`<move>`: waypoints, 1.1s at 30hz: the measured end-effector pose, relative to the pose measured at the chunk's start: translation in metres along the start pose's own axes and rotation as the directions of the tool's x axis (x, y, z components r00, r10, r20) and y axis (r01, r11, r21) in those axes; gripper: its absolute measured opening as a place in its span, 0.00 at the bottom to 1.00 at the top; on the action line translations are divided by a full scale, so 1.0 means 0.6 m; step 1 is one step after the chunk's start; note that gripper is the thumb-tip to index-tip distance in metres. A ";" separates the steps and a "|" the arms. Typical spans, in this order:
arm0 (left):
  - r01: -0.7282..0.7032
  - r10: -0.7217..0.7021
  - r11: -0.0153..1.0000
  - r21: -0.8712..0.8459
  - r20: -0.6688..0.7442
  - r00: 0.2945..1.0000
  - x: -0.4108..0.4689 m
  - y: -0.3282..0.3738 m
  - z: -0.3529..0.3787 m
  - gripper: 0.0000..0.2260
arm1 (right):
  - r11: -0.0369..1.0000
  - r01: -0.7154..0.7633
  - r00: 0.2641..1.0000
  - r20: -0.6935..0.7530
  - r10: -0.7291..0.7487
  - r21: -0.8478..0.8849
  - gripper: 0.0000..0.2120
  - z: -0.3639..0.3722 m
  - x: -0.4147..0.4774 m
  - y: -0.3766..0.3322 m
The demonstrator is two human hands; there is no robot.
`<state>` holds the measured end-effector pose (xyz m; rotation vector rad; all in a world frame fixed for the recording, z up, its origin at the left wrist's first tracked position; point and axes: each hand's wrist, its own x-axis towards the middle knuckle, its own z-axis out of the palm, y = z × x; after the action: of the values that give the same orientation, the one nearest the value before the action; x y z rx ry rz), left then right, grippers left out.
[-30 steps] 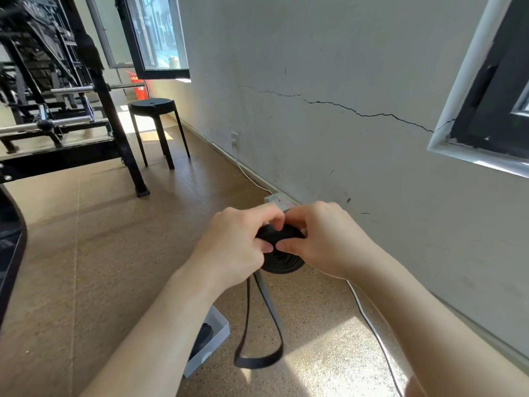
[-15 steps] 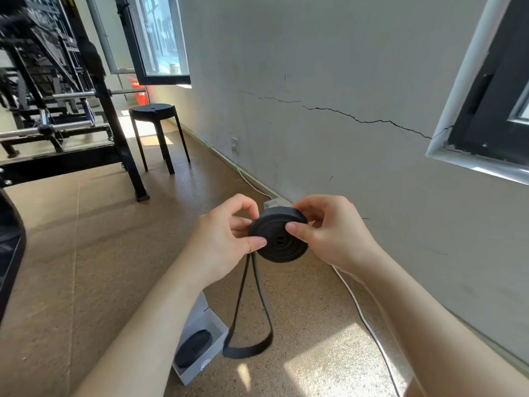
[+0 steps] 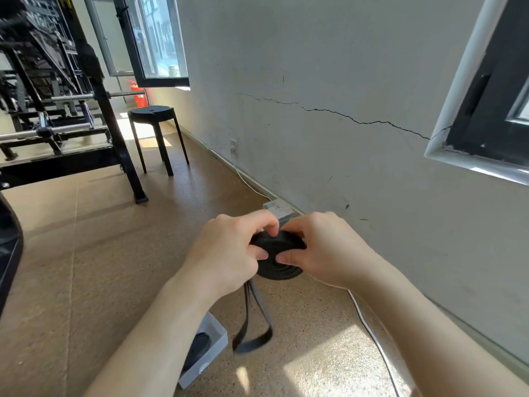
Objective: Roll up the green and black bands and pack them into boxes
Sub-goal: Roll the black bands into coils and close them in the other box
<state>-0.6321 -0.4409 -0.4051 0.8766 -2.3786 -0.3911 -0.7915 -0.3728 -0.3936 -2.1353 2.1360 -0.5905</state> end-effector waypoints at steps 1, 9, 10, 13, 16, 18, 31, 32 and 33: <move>0.027 -0.028 0.998 -0.064 -0.014 1.000 0.000 0.000 0.001 0.15 | 1.000 -0.008 1.000 -0.019 0.008 -0.004 0.07 0.000 -0.001 0.001; 0.198 -0.222 0.894 -0.401 -0.013 0.975 0.005 -0.019 -0.009 0.14 | 0.939 -0.090 0.978 -0.150 0.147 0.333 0.04 0.008 0.001 0.019; 0.206 -0.230 0.887 -0.413 -0.010 0.973 0.004 -0.021 -0.011 0.14 | 0.919 -0.089 0.976 -0.148 0.156 0.384 0.03 0.011 0.003 0.020; 0.206 -0.242 0.899 -0.386 -0.046 0.969 0.003 -0.024 -0.012 0.16 | 0.870 -0.105 0.986 -0.061 0.153 0.482 0.08 0.015 0.005 0.018; 0.140 -0.152 0.970 -0.200 -0.045 0.987 -0.002 -0.020 -0.011 0.15 | 0.963 -0.083 0.994 -0.046 0.098 0.257 0.18 0.012 0.002 0.014; 0.076 -0.076 0.995 -0.057 -0.002 0.997 -0.004 -0.012 -0.008 0.15 | 0.990 -0.034 0.996 -0.071 0.044 0.135 0.23 0.009 -0.001 0.003; 0.261 -0.256 0.861 -0.436 0.070 0.964 0.002 -0.019 -0.021 0.11 | 0.839 -0.100 0.972 -0.127 0.197 0.535 0.25 0.017 0.003 0.019; 0.258 -0.254 0.861 -0.439 0.071 0.965 0.001 -0.018 -0.023 0.11 | 0.807 -0.100 0.969 -0.127 0.211 0.582 0.25 0.018 0.005 0.020; 0.253 -0.254 0.862 -0.440 0.056 0.965 0.001 -0.017 -0.023 0.12 | 0.773 -0.097 0.967 -0.123 0.222 0.626 0.24 0.019 0.006 0.021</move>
<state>-0.6191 -0.4497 -0.3985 0.9629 -2.0410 -0.9939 -0.8001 -0.3791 -0.4076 -1.5655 1.8100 -1.3066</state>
